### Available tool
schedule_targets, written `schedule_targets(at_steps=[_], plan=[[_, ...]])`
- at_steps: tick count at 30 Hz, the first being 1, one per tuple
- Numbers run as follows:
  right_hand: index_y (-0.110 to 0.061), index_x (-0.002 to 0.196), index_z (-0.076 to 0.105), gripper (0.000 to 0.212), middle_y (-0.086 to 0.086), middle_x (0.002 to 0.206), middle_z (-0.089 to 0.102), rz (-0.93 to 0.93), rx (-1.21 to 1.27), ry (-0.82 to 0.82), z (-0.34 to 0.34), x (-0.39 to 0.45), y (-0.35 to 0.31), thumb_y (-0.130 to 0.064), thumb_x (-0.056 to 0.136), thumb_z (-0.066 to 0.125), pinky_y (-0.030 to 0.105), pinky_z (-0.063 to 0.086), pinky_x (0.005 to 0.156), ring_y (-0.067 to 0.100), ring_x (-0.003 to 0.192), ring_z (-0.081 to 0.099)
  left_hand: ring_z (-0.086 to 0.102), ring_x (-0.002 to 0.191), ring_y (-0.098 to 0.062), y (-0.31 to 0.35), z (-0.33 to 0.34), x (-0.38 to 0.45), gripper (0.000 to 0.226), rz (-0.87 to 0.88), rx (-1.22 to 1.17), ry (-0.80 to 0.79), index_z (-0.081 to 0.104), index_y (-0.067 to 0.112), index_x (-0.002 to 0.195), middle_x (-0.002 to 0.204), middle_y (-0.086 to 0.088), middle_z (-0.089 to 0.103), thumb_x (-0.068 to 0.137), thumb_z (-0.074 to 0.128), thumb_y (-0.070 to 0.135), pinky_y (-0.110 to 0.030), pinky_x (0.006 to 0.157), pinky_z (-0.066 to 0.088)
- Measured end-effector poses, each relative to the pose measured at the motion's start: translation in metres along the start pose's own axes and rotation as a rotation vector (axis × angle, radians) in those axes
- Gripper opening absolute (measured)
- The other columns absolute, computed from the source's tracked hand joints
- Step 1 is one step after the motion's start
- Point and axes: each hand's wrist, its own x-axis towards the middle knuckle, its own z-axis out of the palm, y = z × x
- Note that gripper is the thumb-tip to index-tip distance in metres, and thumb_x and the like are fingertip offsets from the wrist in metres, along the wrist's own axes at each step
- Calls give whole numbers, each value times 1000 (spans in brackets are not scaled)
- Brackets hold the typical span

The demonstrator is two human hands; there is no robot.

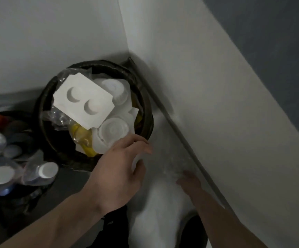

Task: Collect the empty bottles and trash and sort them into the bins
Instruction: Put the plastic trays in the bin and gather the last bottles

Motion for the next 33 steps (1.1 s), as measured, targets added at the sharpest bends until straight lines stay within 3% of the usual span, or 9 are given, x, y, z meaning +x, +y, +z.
schedule_targets(at_steps=[4,6,10,12,17,21,25,28,33], plan=[[-4,142,46,56,20,137,55,10,319,128,4,-31,-11,-9,90,65,34,47,98,25,107,57,56,98,-1,1,-4,-14,34,-65,-14,6,65,34,106,118,25,53,86,63,7,-23,79,52],[-5,146,43,60,20,135,56,-97,509,180,-1,-85,-29,0,91,66,31,45,95,25,106,58,59,101,-4,13,-17,-26,34,-129,-46,23,64,36,103,117,25,54,86,61,7,-28,77,54],[-21,119,63,36,-1,110,65,-456,608,392,-31,-232,-91,-2,89,67,16,49,74,22,98,65,59,99,0,46,-62,-52,36,-233,-32,60,64,38,98,115,28,53,85,60,5,-20,74,50],[-24,115,65,33,-11,109,66,-640,635,388,-44,-299,-123,-1,90,68,9,49,69,14,94,66,59,98,3,59,-91,-62,37,-282,-32,92,64,39,96,114,29,53,83,60,4,-17,75,47],[-25,123,64,37,-11,118,62,-915,475,205,-37,-370,-205,-6,91,69,17,55,76,6,104,64,60,97,1,70,-161,-78,38,-365,-70,164,67,34,99,116,25,53,79,65,2,-23,81,51],[-37,126,56,38,-14,135,49,-792,134,91,-10,-356,-256,-23,91,66,18,49,86,1,107,59,56,99,7,62,-201,-81,34,-389,-17,127,64,37,106,120,28,47,86,66,10,-9,76,43],[-29,150,41,59,-5,160,23,-590,-211,40,1,-338,-276,-32,94,60,35,41,113,20,140,41,56,104,-1,49,-229,-78,31,-438,14,86,63,37,116,128,26,41,90,62,18,-15,85,47],[-33,155,34,67,-4,166,5,-486,-271,-1,-8,-350,-280,-26,91,56,38,38,115,26,148,30,59,106,-4,43,-249,-77,30,-452,37,57,62,37,116,131,24,42,90,63,23,-27,89,54],[-35,149,41,65,3,164,9,-550,-369,95,-51,-400,-279,-28,87,58,32,36,114,26,146,32,58,106,-7,69,-283,-64,36,-442,106,16,62,33,121,135,18,42,87,59,20,-21,86,50]])
